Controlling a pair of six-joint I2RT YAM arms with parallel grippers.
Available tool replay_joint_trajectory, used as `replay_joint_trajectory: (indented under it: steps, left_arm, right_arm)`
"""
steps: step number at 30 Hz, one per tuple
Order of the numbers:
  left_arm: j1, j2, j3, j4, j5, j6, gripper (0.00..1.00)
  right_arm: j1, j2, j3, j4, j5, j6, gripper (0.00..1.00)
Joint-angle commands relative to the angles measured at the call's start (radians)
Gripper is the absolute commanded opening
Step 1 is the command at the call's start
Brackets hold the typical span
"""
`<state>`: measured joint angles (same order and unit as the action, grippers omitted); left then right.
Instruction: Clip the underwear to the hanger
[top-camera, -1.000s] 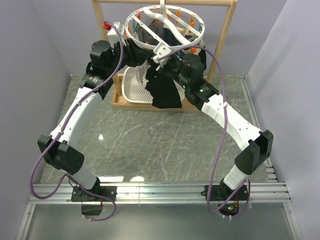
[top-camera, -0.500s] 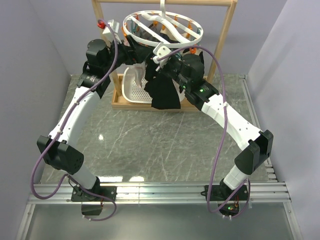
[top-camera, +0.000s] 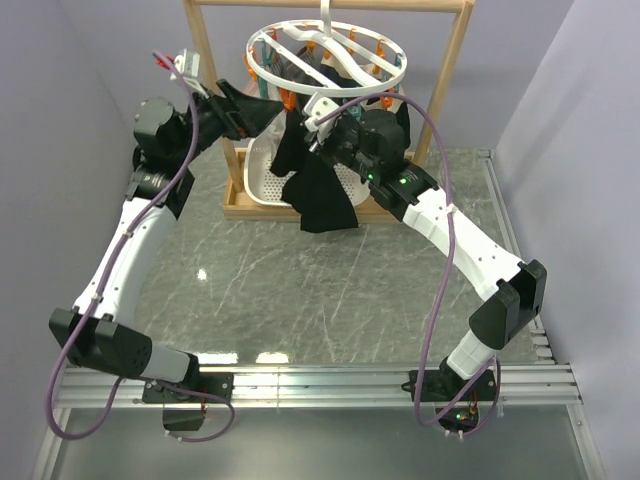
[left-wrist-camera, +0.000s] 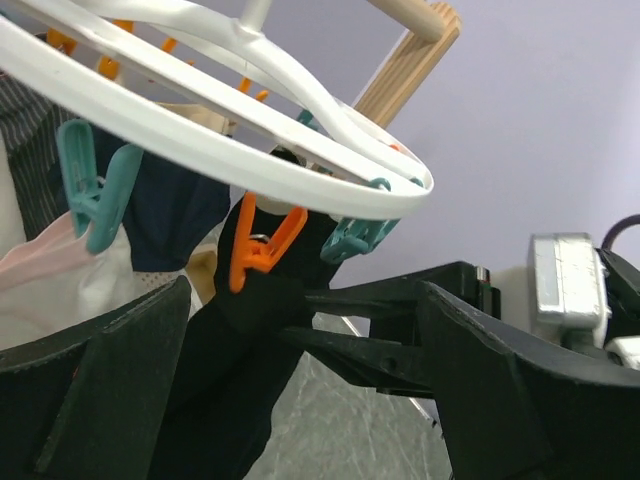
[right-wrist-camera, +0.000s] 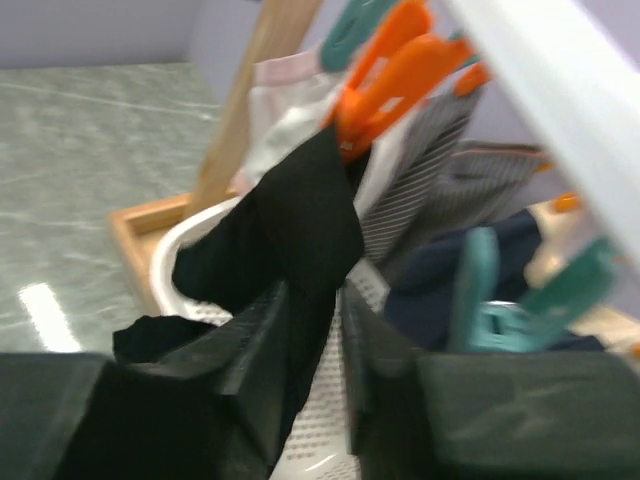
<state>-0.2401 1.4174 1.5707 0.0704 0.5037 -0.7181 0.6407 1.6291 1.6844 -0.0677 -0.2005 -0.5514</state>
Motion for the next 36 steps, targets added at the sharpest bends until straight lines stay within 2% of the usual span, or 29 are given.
replay_joint_trajectory:
  steps: [1, 2, 5, 9, 13, 18, 20, 22, 23, 26, 27, 30, 36]
  left_arm:
    - [0.033, -0.072, -0.072, 0.045, 0.055, 0.011, 0.99]
    - [0.038, -0.084, -0.087, 0.039, 0.059, 0.032, 0.99]
    - [0.058, -0.138, -0.138, -0.013, 0.078, 0.133, 0.99]
    - [0.062, -0.195, -0.204, -0.148, 0.082, 0.278, 0.99]
    - [0.062, -0.255, -0.371, -0.196, 0.038, 0.403, 0.91]
    - [0.041, -0.287, -0.544, -0.160, 0.033, 0.413, 0.80]
    - [-0.031, -0.291, -0.584, -0.103, -0.028, 0.428, 0.79]
    - [-0.097, -0.285, -0.615, -0.077, -0.103, 0.477, 0.82]
    - [-0.125, -0.270, -0.621, -0.014, -0.141, 0.488, 0.84]
    - [-0.208, -0.197, -0.598, 0.026, -0.270, 0.491, 0.86]
    - [-0.217, -0.177, -0.574, 0.041, -0.342, 0.488, 0.86]
    - [-0.231, -0.100, -0.529, 0.069, -0.433, 0.464, 0.87]
    - [-0.243, 0.035, -0.448, 0.092, -0.501, 0.424, 0.82]
  right_arm:
    - [-0.001, -0.049, 0.023, -0.056, -0.089, 0.073, 0.37]
    - [0.004, -0.058, -0.006, -0.064, -0.105, 0.080, 0.44]
    - [0.008, -0.104, -0.076, -0.086, -0.148, 0.114, 0.57]
    - [0.002, -0.172, -0.141, -0.133, -0.152, 0.195, 0.61]
    - [-0.050, -0.222, -0.216, -0.159, -0.221, 0.320, 0.58]
    - [-0.151, -0.232, -0.336, -0.136, -0.260, 0.487, 0.51]
    - [-0.170, -0.212, -0.351, -0.133, -0.246, 0.510, 0.45]
    - [-0.185, -0.201, -0.367, -0.123, -0.229, 0.527, 0.41]
    - [-0.188, -0.193, -0.370, -0.116, -0.217, 0.530, 0.40]
    - [-0.191, -0.189, -0.380, -0.089, -0.195, 0.538, 0.36]
    - [-0.188, -0.190, -0.384, -0.083, -0.191, 0.542, 0.36]
    - [-0.193, -0.190, -0.397, -0.070, -0.183, 0.550, 0.35]
    - [-0.208, -0.172, -0.422, -0.014, -0.214, 0.608, 0.35]
